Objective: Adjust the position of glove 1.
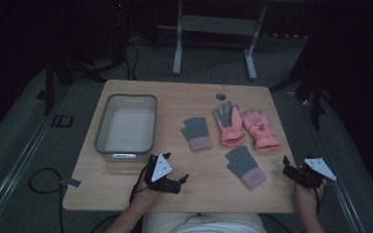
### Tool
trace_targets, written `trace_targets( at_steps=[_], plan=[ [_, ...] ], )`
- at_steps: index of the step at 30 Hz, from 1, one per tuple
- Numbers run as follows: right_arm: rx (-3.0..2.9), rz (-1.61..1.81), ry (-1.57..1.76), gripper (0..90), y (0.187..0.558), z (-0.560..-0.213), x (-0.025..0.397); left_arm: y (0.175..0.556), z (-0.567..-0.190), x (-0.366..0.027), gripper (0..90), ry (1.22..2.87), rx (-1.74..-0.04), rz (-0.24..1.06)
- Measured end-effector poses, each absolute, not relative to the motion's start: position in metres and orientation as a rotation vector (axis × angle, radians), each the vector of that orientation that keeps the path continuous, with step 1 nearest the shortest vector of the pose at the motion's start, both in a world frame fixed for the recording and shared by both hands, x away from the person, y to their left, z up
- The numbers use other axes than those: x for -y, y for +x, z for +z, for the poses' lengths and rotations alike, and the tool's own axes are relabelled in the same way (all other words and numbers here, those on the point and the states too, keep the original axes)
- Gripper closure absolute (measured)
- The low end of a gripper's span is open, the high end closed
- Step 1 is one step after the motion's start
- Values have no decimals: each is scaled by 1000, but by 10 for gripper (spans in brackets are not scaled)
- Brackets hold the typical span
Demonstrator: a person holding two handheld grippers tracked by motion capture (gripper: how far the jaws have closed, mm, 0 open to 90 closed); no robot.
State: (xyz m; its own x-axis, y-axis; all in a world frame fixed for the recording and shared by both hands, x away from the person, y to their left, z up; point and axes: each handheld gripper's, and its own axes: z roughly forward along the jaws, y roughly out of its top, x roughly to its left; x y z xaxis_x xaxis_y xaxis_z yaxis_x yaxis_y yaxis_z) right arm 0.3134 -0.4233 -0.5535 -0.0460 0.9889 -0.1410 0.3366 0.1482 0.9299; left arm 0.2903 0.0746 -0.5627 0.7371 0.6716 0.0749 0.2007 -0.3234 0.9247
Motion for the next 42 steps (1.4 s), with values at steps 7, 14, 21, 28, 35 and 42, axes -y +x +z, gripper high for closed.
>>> trace_targets(
  at_steps=[7,14,21,28,35,42],
  plan=[
    [-1548,928,1348,102,315,-553,425,289,-563,-75,17,1861,-696,559],
    [-1568,916,1364,130,317,-553,425,289,-563,-75,17,1857,-695,565],
    [-1577,899,1374,128,319,-553,424,289,-563,-75,17,1853,-690,557],
    [-1597,879,1386,129,319,-551,422,290,-563,-76,17,1852,-701,548],
    [-1672,867,1384,129,321,-544,414,289,-563,-75,17,1854,-701,557],
    [-1687,892,1439,129,322,-525,412,291,-563,-76,17,1851,-711,542]
  ],
)
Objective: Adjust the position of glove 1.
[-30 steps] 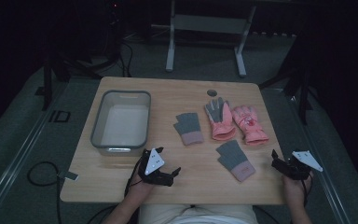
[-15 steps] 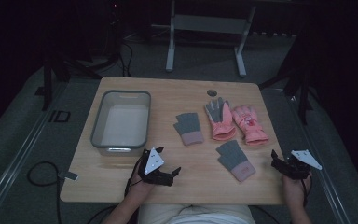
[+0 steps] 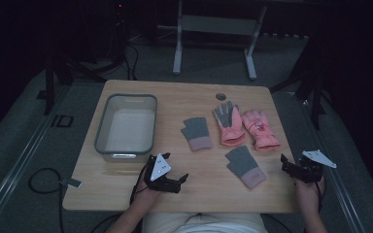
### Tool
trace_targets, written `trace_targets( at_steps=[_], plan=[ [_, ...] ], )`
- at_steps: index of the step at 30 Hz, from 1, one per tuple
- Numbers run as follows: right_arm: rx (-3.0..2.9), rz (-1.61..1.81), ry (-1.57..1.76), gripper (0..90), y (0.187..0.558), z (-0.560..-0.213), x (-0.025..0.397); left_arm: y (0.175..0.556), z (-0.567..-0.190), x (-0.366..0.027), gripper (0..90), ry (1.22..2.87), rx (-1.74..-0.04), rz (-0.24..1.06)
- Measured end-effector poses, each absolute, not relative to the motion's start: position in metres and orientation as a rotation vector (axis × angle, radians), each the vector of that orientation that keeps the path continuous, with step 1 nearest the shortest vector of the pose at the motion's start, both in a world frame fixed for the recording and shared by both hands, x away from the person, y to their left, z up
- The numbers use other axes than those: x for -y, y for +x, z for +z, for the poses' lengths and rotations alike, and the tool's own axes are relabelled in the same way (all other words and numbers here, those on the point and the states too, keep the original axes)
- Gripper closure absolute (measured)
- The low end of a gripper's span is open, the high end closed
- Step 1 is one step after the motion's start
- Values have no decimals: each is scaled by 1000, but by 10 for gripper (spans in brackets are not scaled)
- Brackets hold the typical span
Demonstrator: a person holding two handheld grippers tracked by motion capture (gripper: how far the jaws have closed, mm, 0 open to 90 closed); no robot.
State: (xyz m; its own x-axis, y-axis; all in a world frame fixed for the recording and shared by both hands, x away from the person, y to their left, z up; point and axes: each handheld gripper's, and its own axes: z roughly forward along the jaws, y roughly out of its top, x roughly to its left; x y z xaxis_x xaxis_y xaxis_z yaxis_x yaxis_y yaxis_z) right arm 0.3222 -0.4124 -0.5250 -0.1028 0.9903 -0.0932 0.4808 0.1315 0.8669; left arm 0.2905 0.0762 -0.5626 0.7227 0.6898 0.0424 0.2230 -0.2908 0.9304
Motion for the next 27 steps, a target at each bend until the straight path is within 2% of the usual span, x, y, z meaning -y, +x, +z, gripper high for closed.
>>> trace_targets(
  at_steps=[15,20,27],
  plan=[
    [-1722,942,1419,144,341,-480,397,290,-563,-76,17,1841,-712,546],
    [-1810,1050,1505,144,355,-473,393,289,-563,-76,16,1840,-712,548],
    [-1926,1074,1411,112,366,-463,366,290,-563,-77,16,1839,-714,542]
  ],
)
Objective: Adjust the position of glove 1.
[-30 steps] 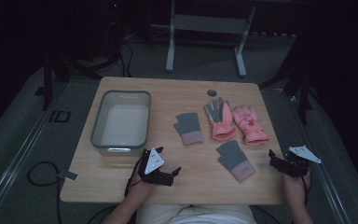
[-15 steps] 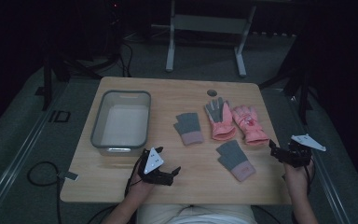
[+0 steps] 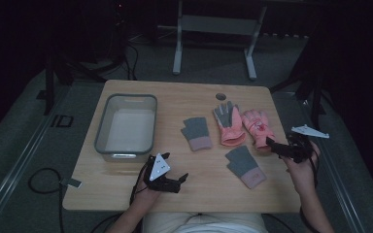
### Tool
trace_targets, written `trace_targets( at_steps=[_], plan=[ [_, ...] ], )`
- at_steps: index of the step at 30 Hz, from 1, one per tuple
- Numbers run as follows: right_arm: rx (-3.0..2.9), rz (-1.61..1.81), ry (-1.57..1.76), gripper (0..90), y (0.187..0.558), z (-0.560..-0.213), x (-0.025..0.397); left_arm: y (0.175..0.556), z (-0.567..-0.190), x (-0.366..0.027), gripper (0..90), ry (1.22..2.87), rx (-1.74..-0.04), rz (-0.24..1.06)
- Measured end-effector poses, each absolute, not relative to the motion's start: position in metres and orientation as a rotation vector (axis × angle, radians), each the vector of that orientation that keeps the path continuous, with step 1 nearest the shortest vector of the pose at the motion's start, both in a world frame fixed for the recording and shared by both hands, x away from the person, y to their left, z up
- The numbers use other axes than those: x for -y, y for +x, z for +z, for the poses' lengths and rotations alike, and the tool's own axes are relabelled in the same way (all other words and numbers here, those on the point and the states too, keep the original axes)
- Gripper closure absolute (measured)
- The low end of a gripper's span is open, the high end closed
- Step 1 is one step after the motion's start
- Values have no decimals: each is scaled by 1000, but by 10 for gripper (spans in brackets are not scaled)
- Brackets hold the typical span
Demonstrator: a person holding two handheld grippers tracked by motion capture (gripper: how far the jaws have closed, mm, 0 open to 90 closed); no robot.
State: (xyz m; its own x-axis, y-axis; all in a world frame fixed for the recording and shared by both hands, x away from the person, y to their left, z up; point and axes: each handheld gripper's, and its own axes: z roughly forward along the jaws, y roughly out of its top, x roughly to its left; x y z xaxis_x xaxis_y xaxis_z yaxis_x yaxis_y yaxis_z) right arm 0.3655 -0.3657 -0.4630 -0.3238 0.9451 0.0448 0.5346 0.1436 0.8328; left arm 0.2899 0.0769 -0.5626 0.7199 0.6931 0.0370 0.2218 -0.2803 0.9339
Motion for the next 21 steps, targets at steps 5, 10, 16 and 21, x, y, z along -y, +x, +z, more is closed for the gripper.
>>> trace_targets(
  at_steps=[5,10,16,21],
  plan=[
    [-2040,1103,1357,121,376,-463,347,290,-563,-77,17,1839,-715,544],
    [-2084,1118,1305,118,384,-461,325,290,-563,-77,17,1840,-714,542],
    [-2144,1122,1209,208,395,-459,295,290,-563,-77,16,1840,-715,545],
    [-2203,1151,1158,305,406,-461,270,290,-563,-77,16,1839,-715,542]
  ],
)
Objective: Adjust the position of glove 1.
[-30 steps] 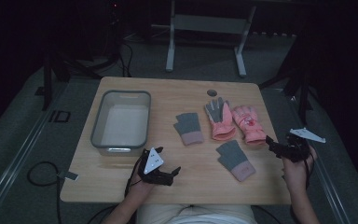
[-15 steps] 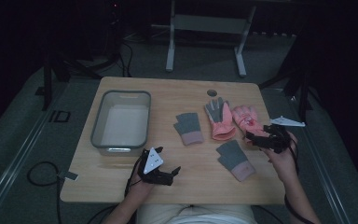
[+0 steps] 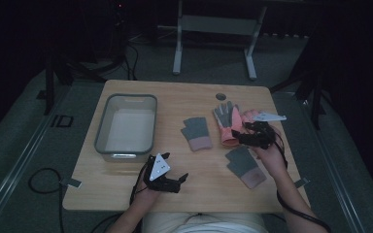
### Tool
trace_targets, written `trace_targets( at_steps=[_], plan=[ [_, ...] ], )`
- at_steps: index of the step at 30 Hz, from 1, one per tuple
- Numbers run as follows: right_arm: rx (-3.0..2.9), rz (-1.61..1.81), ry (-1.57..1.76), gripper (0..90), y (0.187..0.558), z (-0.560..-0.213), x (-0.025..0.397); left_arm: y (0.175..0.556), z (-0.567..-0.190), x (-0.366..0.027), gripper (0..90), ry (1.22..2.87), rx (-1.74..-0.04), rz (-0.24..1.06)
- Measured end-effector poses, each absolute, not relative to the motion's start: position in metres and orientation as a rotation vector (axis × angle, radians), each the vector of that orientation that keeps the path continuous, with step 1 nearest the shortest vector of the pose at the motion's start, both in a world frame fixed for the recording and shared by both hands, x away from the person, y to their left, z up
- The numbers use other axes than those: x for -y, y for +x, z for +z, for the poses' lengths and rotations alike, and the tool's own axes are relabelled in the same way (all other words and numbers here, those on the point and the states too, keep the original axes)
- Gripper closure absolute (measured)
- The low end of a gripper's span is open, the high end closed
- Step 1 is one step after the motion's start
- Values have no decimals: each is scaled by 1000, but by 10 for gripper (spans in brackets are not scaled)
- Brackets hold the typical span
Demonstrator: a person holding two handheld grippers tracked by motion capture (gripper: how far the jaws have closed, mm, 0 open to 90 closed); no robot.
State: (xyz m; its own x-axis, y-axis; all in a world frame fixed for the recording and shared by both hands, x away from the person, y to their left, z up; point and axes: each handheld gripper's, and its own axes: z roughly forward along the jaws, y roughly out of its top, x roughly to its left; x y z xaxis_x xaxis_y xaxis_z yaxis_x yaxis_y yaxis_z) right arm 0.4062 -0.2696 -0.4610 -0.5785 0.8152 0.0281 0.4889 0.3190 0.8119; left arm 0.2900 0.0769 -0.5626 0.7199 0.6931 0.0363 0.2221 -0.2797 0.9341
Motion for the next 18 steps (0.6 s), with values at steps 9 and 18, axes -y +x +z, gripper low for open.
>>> trace_targets(
  at_steps=[9,18],
  plan=[
    [-2311,1165,1112,451,427,-470,222,289,-563,-76,16,1837,-716,555],
    [-2445,1153,1049,595,449,-492,182,289,-563,-76,17,1837,-715,553]
  ],
)
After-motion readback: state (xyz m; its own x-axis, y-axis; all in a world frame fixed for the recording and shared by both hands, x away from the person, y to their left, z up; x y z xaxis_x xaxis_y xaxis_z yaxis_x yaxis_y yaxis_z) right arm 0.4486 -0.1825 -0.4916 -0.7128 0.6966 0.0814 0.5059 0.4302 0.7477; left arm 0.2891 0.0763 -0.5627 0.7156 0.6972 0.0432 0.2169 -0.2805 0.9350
